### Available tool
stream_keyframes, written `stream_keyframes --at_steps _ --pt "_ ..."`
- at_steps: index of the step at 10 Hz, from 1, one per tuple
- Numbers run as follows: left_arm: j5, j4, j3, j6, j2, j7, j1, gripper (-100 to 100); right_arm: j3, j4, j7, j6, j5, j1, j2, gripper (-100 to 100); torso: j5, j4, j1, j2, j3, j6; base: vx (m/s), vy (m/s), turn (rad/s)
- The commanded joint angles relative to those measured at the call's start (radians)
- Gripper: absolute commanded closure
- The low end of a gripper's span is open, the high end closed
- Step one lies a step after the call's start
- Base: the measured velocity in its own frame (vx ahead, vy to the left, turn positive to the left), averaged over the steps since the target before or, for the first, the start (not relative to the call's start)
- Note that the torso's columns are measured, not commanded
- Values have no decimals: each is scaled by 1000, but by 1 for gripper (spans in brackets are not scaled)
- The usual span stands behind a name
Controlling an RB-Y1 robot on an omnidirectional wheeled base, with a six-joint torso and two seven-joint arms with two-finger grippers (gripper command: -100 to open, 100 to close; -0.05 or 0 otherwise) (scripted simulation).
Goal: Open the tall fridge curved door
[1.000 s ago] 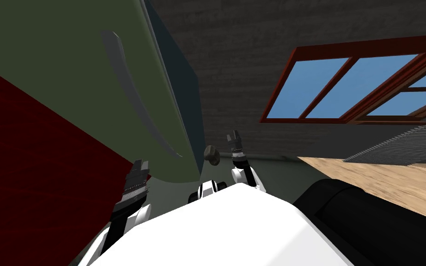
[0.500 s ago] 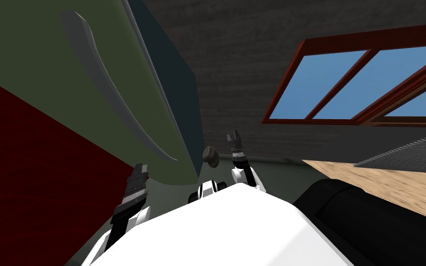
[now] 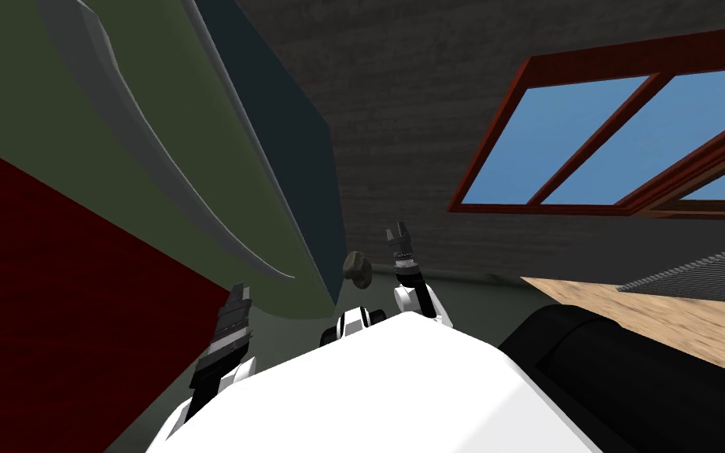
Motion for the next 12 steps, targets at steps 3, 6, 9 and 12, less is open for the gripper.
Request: stream_keyframes --at_steps 3,6,9,12 --pt "-18 107 34 -38 -7 -11 -21 -100 0 0 0 0 0 0 0 0 0 0 -1 1 0 0 51 -89 26" --pt "-31 190 60 -67 -12 -20 -40 -100 0 0 0 0 0 0 0 0 0 0 -1 -1 -1 0 68 -85 37" --pt "-50 301 96 -106 -19 -31 -66 -100 0 0 0 0 0 0 0 0 0 0 -2 1 0 0 56 -106 43" --pt "-66 399 126 -139 -26 -41 -88 -100 0 0 0 0 0 0 0 0 0 0 0 0 0 0 69 -124 39"
